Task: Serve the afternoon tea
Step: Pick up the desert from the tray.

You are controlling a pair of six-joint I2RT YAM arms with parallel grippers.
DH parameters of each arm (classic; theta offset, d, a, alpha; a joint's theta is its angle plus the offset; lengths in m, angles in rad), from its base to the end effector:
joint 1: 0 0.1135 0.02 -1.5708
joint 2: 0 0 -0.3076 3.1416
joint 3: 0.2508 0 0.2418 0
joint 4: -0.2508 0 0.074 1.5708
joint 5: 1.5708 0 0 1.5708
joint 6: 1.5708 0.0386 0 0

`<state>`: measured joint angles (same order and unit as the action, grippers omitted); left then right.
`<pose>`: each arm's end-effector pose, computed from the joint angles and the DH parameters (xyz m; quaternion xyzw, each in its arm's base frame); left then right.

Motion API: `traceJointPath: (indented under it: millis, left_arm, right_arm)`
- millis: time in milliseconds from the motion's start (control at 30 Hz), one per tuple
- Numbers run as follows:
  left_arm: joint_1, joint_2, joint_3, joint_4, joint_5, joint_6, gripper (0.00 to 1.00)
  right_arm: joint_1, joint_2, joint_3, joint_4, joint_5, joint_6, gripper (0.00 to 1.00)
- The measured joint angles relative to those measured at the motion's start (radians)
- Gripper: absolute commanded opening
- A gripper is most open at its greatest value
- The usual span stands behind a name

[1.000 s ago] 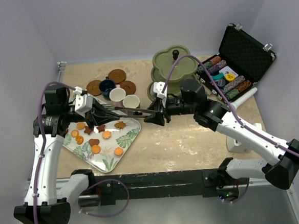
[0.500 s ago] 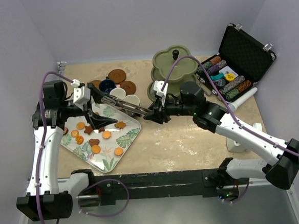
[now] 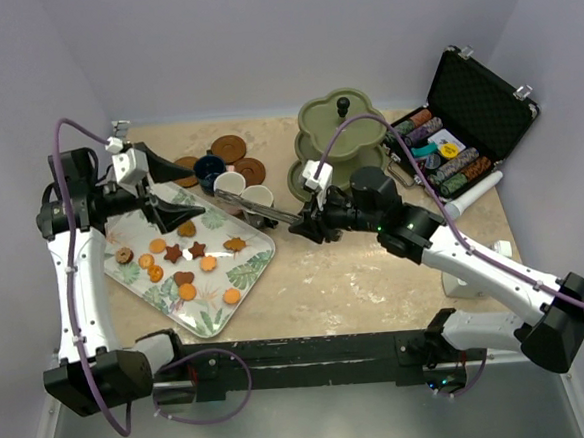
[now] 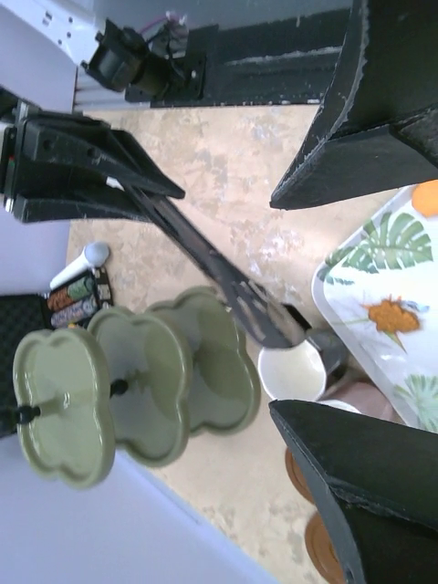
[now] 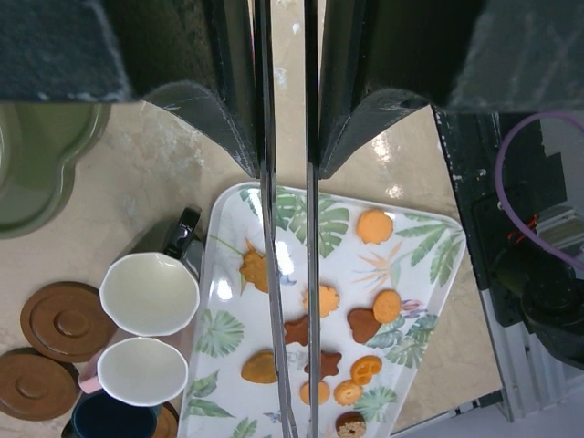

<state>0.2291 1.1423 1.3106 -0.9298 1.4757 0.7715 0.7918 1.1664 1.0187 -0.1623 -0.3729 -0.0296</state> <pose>0.1736 0.0010 0.4381 0.4374 0.5844 -0.4029 0.5522 0.1616 0.1837 0.3876 -0.4171 0.6842 0.3544 0.4820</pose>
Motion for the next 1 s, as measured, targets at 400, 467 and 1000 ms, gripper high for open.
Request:
traceJointPath:
  millis: [400,467,1000]
  left_arm:
    - [0.057,0.290,0.304,-0.314,0.000,0.252,1.00]
    - [0.057,0.342,0.309,-0.334,-0.001,0.261,1.00]
    - [0.058,0.404,0.309,-0.375,-0.011,0.247,1.00]
  right_arm:
    - [0.040,0.037,-0.013,-0.003,0.083,0.014,0.30]
    - [0.092,0.055,-0.013,0.008,0.126,0.034,0.30]
    - [0.288,0.214,-0.091,0.175,0.381,0.251,0.31]
